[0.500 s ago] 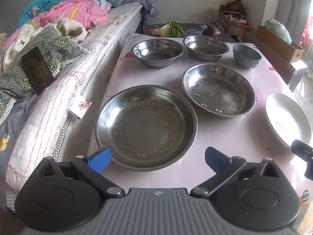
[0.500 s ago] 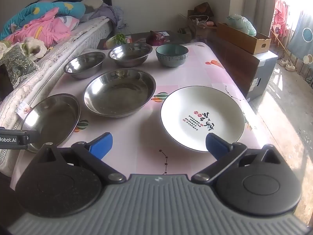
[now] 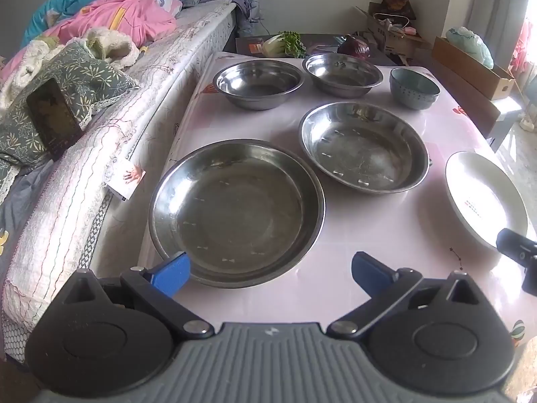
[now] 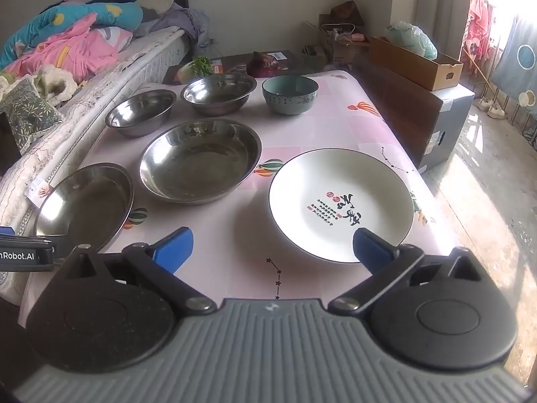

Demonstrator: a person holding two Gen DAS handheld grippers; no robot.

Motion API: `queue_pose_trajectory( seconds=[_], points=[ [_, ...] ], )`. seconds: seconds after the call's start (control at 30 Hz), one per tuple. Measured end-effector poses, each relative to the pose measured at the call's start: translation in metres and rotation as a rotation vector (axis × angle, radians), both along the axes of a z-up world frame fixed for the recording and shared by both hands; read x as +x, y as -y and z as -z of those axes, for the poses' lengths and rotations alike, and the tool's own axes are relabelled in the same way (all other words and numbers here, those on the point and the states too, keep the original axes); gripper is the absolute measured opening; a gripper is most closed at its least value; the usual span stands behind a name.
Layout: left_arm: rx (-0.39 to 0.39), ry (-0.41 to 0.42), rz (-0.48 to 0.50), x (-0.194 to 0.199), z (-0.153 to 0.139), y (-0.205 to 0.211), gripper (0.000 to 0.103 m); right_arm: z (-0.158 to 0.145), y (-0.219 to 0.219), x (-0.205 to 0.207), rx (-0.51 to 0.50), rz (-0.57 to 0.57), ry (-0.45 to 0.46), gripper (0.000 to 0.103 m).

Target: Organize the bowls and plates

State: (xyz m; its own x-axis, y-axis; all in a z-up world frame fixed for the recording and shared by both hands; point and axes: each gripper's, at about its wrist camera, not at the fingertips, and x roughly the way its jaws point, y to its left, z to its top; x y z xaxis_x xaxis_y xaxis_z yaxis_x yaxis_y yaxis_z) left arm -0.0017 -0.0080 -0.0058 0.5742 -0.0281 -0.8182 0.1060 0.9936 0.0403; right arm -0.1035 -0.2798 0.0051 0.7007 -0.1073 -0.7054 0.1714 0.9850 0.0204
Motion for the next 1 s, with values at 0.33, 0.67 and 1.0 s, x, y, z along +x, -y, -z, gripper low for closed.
queue_pose_trajectory(
  seconds=[0.33, 0.67, 1.0],
  points=[
    [-0.021, -0.01, 0.029, -0.001, -0.001, 0.005, 0.103, 0.004, 0.002, 0.003, 0.004, 0.007, -0.019, 0.102],
    [-0.033, -0.016, 0.062, -0.006, -0.002, 0.01, 0.103, 0.002, 0.004, 0.001, 0.0, 0.015, -0.021, 0.102],
    [-0.044, 0.002, 0.065, -0.011, -0.008, 0.008, 0.103, -0.004, 0.002, -0.006, -0.014, 0.017, -0.004, 0.102]
  ],
)
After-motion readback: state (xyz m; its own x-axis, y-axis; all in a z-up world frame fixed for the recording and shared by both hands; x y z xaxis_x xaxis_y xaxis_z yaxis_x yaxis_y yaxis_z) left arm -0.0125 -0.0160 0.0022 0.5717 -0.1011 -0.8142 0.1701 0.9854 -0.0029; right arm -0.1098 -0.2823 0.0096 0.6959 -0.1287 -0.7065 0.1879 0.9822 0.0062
